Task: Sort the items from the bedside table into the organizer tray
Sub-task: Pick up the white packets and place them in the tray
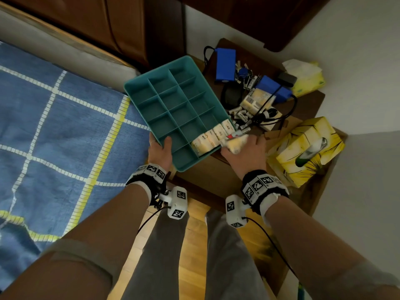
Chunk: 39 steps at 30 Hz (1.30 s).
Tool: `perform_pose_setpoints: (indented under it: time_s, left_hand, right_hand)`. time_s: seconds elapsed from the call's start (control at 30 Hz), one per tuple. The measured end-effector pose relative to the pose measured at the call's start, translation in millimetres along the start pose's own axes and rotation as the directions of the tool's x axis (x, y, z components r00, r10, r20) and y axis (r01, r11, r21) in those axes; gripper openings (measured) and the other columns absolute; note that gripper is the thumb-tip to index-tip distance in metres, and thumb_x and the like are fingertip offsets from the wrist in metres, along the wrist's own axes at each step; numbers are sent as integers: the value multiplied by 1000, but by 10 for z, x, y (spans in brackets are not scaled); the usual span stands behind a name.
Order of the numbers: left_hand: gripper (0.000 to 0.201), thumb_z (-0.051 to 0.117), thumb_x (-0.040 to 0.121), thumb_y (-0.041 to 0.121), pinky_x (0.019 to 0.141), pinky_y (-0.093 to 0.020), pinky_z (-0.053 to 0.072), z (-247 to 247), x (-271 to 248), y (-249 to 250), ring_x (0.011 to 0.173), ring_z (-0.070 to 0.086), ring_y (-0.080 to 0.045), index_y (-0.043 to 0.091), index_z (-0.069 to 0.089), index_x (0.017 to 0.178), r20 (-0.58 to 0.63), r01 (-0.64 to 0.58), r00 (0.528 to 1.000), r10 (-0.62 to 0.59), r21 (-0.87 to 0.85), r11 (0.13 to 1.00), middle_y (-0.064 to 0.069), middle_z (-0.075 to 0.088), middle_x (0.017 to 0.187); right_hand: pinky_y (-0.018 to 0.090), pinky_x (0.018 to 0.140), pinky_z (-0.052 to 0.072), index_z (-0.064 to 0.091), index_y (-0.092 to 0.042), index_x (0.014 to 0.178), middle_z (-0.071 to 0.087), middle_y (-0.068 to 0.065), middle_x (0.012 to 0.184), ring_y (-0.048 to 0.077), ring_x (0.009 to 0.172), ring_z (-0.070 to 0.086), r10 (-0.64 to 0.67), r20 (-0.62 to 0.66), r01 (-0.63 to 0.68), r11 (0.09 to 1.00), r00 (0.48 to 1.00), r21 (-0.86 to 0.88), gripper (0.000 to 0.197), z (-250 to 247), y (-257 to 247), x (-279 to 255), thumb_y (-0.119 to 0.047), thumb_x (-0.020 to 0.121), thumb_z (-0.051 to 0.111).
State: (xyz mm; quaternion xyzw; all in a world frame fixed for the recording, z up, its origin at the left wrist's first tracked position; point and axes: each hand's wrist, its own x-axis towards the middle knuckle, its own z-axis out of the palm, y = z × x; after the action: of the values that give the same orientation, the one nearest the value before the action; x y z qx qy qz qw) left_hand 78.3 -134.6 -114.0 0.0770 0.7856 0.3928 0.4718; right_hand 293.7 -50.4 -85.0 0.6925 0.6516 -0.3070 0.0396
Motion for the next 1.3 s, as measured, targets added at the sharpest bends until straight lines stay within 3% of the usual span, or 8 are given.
perform_pose_setpoints:
  time_s: [0.17,0.33,0.53,0.8,0.93,1.07,1.2,1.3]
  left_hand:
    - [59,55,97,29,92,-53,54,-37,-54,-14,116,58,-24,29,26,149,49,32,998,-29,-67,997,-2,53,135]
    - [59,52,101,24,59,-26,60,-99,-29,-60,96,60,-5,34,24,151,98,123,989,-108,-162,979,3,54,129]
    - [56,51,101,25,70,-37,61,-161,-73,-82,112,61,-16,40,27,149,134,175,980,-149,-208,962,6,56,137]
    - [51,53,100,26,74,-40,59,-200,-148,2,112,63,-21,39,32,144,189,191,970,-149,-226,955,16,62,121]
    - [62,65,91,11,62,-31,59,-195,-218,-5,105,65,-17,33,35,141,206,159,972,-114,-217,963,10,63,119]
    - [70,64,89,0,59,-27,59,-182,-246,-13,99,64,-12,32,32,143,216,151,971,-99,-237,960,8,61,115]
    - [72,62,88,-3,57,-27,59,-172,-245,-19,96,64,-11,29,31,145,198,150,975,-103,-241,959,10,62,112]
    - [68,59,90,-2,54,-27,58,-169,-218,-3,97,65,-12,29,33,145,145,157,981,-126,-224,962,13,63,109]
  right_hand:
    - [30,87,49,48,-25,117,59,-2,111,16,103,58,-218,201,169,957,955,234,63,69,-248,-115,-60,71,72]
    - [30,73,49,55,-29,107,58,-12,78,13,78,59,-358,352,308,932,865,192,51,73,-493,-115,-70,76,60]
    - [32,74,52,57,-31,108,65,-10,89,13,82,62,-456,361,457,885,814,88,55,164,-662,-172,-75,75,52]
    - [37,84,53,58,-25,130,69,5,111,26,103,63,-402,407,454,890,820,-37,49,332,-580,-179,-52,90,56]
    - [41,72,56,47,-22,121,69,5,95,24,81,67,-368,362,398,918,856,-8,48,342,-649,-178,-55,88,59]
    - [39,76,53,55,-13,117,67,10,100,29,93,64,-398,358,476,864,844,-162,49,351,-719,-148,-55,91,56]
    - [39,82,54,56,-16,120,64,3,106,20,94,62,-336,463,357,933,820,44,57,331,-751,-160,-63,88,52]
    - [37,73,61,54,-18,125,63,1,103,17,82,69,-292,482,187,949,826,255,47,238,-694,-159,-50,90,58]
